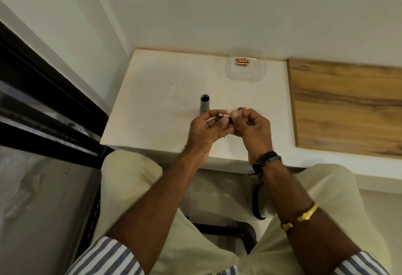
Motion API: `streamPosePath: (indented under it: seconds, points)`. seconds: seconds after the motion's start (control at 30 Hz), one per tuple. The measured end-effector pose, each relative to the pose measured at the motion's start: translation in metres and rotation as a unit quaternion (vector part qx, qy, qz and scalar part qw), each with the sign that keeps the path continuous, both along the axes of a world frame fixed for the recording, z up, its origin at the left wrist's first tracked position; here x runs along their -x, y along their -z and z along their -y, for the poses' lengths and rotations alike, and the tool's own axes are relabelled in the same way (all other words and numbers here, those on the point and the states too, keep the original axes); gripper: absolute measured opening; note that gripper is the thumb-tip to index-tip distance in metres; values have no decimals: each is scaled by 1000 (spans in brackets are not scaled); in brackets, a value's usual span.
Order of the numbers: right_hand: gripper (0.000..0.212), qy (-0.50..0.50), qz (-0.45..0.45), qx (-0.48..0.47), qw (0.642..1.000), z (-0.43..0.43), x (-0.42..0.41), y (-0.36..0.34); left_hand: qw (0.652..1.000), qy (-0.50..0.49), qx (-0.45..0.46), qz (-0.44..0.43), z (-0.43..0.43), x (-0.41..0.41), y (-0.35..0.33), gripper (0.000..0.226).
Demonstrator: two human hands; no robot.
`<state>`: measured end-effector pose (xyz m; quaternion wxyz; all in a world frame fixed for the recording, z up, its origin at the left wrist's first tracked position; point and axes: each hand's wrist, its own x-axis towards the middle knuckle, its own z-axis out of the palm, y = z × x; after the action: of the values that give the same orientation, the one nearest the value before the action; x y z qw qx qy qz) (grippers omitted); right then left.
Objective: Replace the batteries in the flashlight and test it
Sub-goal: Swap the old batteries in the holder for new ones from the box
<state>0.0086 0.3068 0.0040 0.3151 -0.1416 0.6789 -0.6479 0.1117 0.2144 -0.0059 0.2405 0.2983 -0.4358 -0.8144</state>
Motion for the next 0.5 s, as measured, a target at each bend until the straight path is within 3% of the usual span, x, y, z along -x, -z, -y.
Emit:
streamPosePath:
  seconds: [0.1, 0.17, 0.23, 0.5]
  points:
    - [12, -11, -133, -46, 990, -3, 2, -1, 1000, 18, 15, 18, 6, -3, -1, 24]
    - [8, -44, -272, -65, 959, -5, 5, -5, 998, 39, 38, 40, 10, -4, -1, 28]
    - [18, -95, -353, -54, 929, -6, 5, -10, 996, 58, 45, 46, 13, -5, -1, 31]
    - [15, -142, -420, -61, 894, -7, 8, -16, 993, 103, 53, 37, 13, -6, -4, 34]
